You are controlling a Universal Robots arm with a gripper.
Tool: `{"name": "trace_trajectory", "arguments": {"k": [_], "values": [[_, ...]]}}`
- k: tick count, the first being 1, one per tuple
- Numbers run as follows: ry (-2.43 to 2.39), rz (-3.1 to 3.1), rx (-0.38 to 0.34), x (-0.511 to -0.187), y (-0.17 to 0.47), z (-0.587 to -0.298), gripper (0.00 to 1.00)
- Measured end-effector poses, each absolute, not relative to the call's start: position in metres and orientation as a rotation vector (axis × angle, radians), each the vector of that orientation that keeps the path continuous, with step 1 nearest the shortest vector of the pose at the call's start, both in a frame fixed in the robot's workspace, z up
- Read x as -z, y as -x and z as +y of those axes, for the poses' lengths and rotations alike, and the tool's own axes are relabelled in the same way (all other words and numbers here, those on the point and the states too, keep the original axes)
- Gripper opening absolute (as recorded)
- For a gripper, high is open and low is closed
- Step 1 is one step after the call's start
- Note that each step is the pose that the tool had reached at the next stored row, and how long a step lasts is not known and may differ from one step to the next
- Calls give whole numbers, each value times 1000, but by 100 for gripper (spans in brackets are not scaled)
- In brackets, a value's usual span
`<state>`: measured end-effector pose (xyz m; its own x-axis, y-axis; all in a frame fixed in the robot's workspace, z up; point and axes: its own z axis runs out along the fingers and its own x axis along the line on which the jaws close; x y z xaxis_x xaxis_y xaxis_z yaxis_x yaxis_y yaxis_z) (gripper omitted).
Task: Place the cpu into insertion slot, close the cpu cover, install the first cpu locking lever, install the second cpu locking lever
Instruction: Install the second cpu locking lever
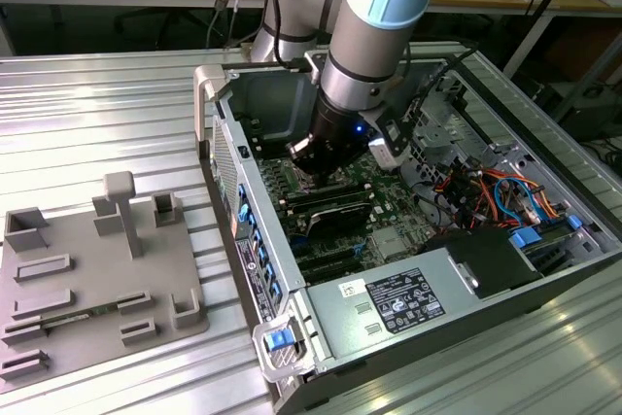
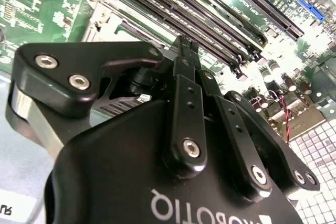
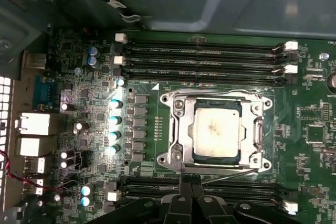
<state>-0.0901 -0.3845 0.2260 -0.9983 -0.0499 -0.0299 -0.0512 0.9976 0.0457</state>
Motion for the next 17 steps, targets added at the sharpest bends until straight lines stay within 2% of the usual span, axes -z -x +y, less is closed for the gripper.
{"name": "trace_trajectory", "arguments": {"k": [4, 9, 17], "values": [[79, 3110, -86, -222, 96, -386, 11], [78, 3107, -142, -220, 98, -389, 11], [78, 3107, -144, -217, 100, -389, 11]]}}
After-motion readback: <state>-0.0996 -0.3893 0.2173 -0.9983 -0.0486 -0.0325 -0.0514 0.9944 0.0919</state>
